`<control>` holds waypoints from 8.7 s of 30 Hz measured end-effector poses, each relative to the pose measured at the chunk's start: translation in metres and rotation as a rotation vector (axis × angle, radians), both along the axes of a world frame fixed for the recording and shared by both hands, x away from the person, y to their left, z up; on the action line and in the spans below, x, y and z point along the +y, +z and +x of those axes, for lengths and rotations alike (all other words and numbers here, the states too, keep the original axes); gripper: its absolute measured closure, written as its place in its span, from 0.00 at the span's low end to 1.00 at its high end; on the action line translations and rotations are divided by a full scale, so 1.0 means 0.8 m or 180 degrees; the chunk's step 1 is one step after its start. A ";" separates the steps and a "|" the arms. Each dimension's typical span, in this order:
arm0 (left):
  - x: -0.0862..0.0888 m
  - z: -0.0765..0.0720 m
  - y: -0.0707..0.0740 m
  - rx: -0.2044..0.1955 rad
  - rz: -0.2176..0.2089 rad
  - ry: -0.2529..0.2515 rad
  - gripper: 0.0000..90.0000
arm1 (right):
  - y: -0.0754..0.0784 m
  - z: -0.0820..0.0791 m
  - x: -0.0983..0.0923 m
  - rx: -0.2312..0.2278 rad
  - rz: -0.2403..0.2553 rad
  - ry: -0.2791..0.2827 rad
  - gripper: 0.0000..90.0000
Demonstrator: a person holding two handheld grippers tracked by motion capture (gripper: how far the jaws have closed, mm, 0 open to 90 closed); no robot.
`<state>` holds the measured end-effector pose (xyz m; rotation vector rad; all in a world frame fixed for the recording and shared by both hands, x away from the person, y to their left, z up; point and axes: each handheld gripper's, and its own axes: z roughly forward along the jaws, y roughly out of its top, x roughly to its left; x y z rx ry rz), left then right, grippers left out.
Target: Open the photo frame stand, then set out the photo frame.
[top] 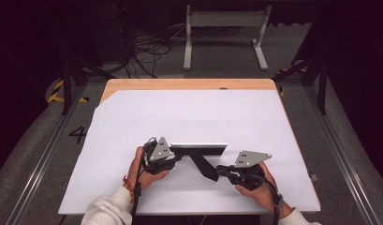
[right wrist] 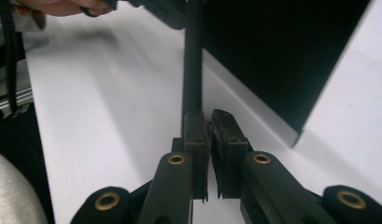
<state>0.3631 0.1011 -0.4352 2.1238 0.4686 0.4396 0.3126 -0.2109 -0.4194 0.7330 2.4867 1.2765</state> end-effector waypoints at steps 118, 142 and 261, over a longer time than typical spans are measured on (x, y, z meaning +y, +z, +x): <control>0.002 -0.057 0.044 -0.0173 -0.0140 -0.0501 0.90 | 0.031 0.053 0.026 -0.0605 0.0316 -0.0747 1.00; -0.015 -0.065 0.043 -0.0197 -0.0155 -0.0569 0.85 | 0.028 0.064 0.047 -0.0604 0.0295 -0.0779 1.00; -0.026 -0.057 0.003 0.0095 0.0028 -0.0823 0.93 | 0.030 -0.039 0.063 -0.0546 0.0155 0.0001 0.71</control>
